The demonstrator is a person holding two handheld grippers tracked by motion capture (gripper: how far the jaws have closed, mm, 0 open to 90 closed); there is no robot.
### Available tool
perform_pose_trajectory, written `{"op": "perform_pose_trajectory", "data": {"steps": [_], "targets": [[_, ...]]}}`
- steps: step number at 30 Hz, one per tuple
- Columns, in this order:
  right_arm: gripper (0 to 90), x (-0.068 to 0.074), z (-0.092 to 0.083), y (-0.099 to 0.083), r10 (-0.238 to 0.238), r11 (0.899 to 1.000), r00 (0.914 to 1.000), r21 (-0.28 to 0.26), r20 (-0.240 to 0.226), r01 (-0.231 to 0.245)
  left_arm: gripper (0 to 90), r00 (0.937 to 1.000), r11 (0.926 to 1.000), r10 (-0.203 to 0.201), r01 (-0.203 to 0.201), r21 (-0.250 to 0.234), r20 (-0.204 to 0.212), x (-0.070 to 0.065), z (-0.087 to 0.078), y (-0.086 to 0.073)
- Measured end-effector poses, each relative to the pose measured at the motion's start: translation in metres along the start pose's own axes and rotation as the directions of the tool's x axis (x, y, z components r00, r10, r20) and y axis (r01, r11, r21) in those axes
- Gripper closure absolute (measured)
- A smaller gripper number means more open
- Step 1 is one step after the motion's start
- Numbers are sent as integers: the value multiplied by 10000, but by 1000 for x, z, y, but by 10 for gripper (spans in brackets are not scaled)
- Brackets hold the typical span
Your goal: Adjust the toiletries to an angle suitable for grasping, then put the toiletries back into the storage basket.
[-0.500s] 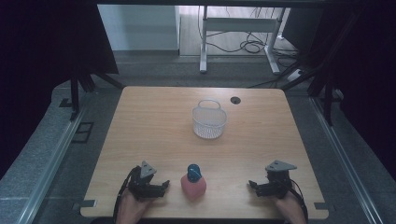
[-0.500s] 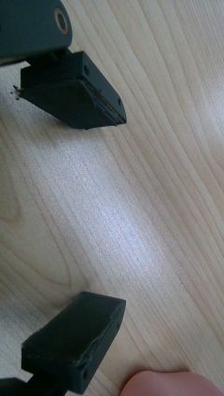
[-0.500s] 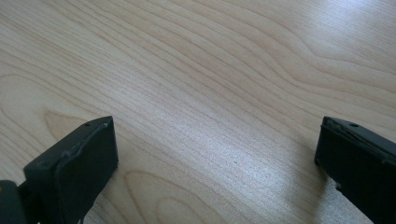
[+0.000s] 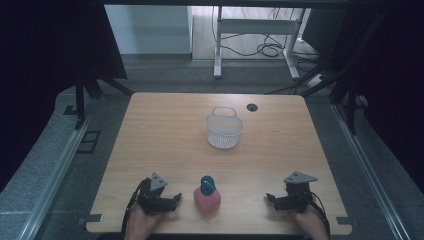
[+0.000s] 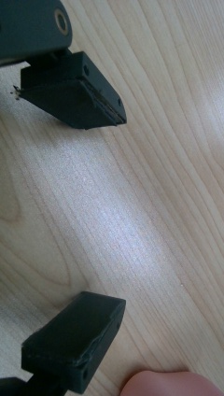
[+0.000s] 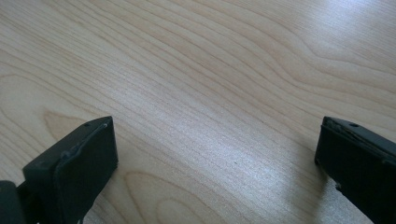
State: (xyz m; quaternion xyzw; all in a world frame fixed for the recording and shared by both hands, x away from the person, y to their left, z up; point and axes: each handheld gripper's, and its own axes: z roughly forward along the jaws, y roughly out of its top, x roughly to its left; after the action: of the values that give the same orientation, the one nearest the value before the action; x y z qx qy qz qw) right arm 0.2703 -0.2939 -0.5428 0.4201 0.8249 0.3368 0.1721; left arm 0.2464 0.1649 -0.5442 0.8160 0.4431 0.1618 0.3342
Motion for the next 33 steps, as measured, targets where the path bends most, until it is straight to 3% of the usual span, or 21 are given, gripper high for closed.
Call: {"op": "perform_pose_trajectory", "data": {"steps": [24,33], "targets": [[0,0,0,0,-2,10000,10000,-3,-1,2,134,9992,9992,360,-362,152,174,-4,-5,3],[0,0,0,0,-2,10000,10000,-2,-1,2,148,9968,9985,501,-512,171,620,-4,-14,5]]}}
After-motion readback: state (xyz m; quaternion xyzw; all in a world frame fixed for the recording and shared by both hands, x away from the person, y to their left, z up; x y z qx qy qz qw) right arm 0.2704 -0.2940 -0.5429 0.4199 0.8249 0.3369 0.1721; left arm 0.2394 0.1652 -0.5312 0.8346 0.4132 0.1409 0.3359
